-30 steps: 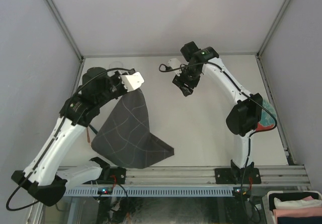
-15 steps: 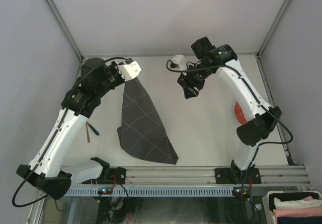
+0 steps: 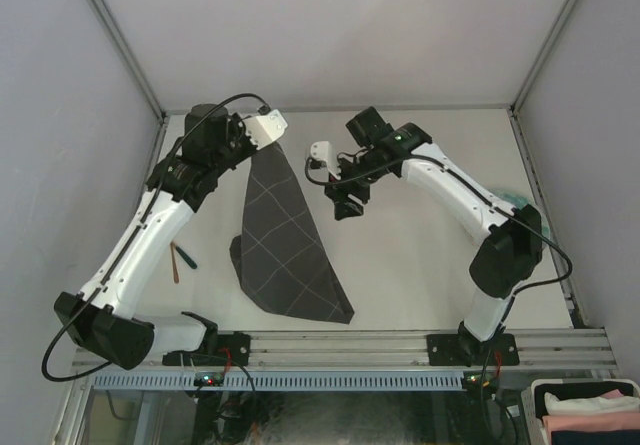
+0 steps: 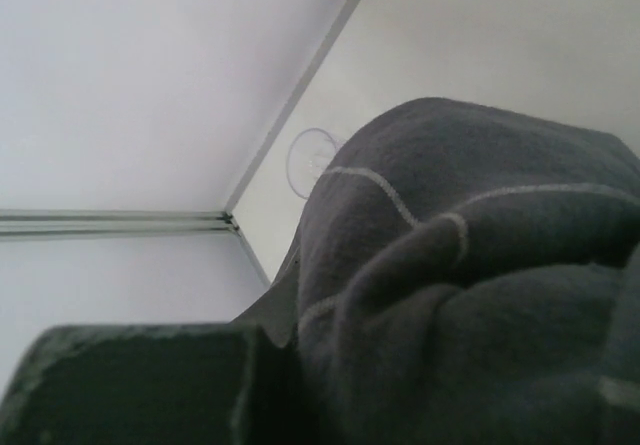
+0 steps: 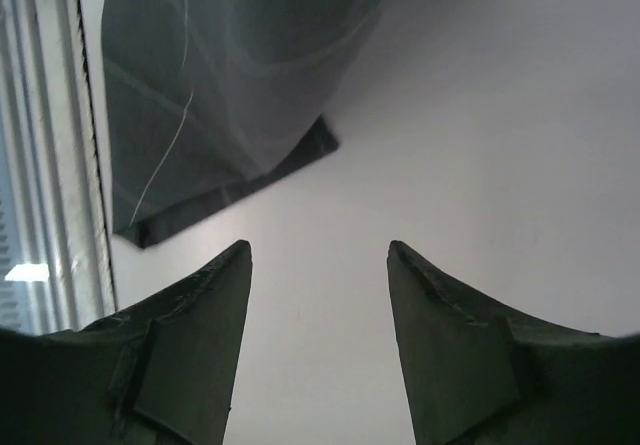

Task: Set the dinner table for one person
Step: Flatten out the napkin at the center of the board.

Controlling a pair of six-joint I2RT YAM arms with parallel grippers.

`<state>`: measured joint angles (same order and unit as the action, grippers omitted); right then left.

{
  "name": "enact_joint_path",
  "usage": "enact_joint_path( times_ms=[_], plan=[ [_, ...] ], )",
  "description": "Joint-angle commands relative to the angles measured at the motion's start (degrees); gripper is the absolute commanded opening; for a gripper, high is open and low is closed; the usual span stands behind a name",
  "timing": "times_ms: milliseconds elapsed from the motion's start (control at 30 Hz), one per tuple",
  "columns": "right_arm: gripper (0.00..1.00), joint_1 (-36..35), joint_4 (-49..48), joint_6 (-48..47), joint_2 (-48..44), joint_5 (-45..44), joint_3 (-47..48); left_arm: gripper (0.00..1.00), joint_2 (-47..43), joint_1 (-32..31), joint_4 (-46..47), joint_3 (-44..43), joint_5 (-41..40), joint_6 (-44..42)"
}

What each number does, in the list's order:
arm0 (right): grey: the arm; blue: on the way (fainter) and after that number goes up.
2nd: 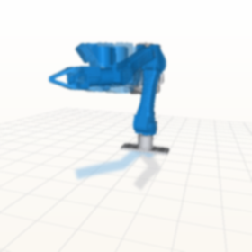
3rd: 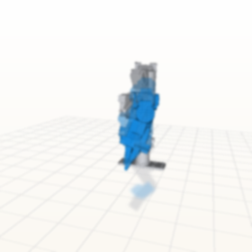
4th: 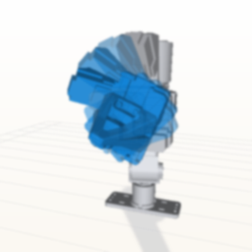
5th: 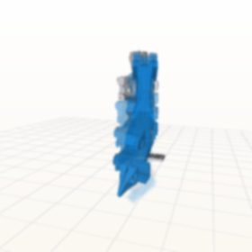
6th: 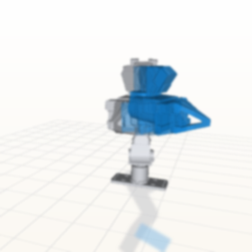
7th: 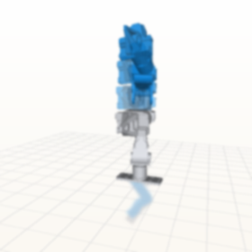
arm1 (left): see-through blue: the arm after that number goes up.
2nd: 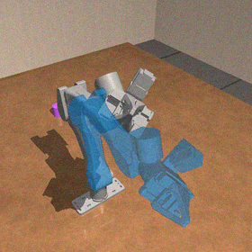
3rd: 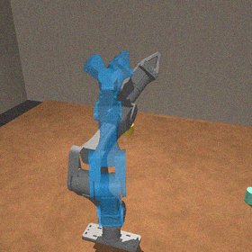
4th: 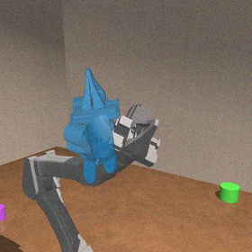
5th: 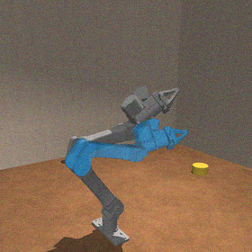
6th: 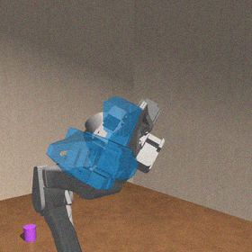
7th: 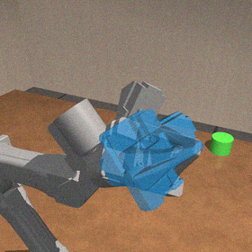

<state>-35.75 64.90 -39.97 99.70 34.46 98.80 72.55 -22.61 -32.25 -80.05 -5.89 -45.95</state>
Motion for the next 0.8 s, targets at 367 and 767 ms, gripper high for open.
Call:
enact_joint_path(
  times_ms=[367, 767],
  plan=[
    [0.61, -7.3, -23.6, 8.4, 11.5, 8.4, 8.6, 0.00, 0.0, 0.4, -2.1, -7.6, -2.4, 6.5],
    [0.61, -1.8, -8.8, 0.4, 4.8, 7.0, 8.7, 0.00, -2.6, 1.5, 3.5, 4.0, -3.3, 5.0]
  ],
)
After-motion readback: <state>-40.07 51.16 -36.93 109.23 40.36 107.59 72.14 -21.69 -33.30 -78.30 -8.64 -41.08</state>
